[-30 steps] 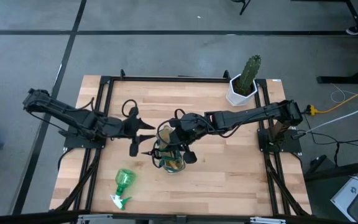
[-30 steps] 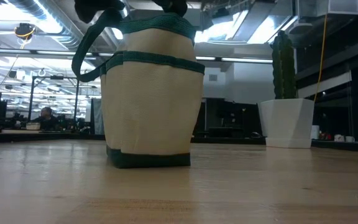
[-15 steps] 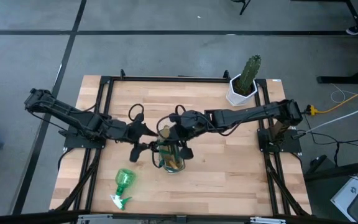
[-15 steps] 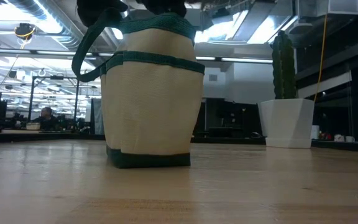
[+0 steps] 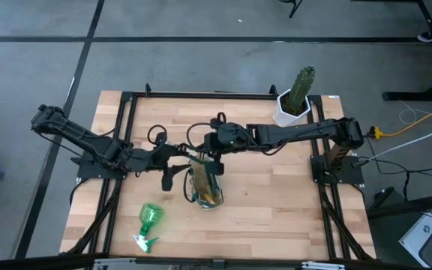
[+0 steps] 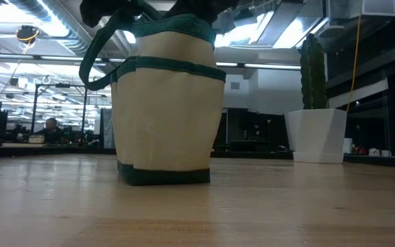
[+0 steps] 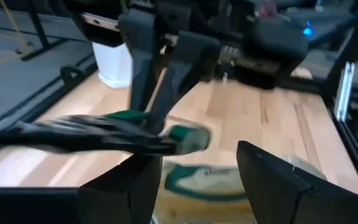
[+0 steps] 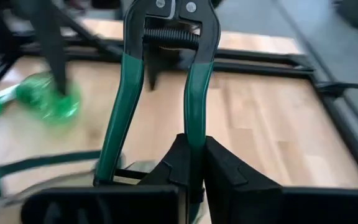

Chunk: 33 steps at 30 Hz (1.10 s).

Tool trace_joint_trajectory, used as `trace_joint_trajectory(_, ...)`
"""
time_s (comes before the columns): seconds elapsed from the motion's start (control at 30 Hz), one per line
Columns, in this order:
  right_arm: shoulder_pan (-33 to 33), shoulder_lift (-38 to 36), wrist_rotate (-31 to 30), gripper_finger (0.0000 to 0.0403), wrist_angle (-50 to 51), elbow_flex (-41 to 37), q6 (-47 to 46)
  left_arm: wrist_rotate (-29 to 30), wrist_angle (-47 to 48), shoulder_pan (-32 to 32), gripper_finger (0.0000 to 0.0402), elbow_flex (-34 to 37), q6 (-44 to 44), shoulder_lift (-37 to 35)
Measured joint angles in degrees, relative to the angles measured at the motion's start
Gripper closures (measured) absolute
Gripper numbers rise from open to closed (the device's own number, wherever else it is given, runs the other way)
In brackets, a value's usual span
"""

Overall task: Pick & Place Garden tools in Gardening bag
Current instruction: Put the green shear scissors into the gardening bag

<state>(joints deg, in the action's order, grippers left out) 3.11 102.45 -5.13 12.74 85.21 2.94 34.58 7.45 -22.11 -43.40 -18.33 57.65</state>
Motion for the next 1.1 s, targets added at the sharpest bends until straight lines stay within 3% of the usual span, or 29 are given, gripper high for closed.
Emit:
trace_joint_trajectory(0.23, -0.5, 0.0, -3.0, 0.0380, -2.9, 0.0, -0.5, 5.6, -5.3, 0.1, 0.0201, 0.0, 1.4, 2.6)
trace_joint_trajectory(0.47, -0.6, 0.0, -6.1, 0.0380, -5.5, 0.0, 0.5, 15.5, -12.1, 0.1, 0.0201, 0.0, 2.1, 6.1)
trace_joint_trajectory(0.63, -0.9, 0.0, -6.7, 0.0380, -5.9, 0.0, 0.7, 18.7, -15.9, 0.1, 0.0206, 0.0, 4.7, 7.2)
trace_joint_trajectory(0.77, -0.9, 0.0, -8.6, 0.0380, -5.9, 0.0, 1.6, 20.5, -15.9, 0.0, 0.0235, 0.0, 4.0, 7.2)
trace_joint_trajectory(1.0, -0.9, 0.0, -8.4, 0.0381, -5.9, 0.0, 3.0, 22.9, -16.9, -0.8, 0.0331, 0.1, 3.5, 7.2)
trace_joint_trajectory(1.1, -0.8, 0.0, -7.6, 0.0381, -5.6, 0.0, 3.4, 21.9, -16.9, -0.8, 0.0340, 0.0, 3.5, 7.2)
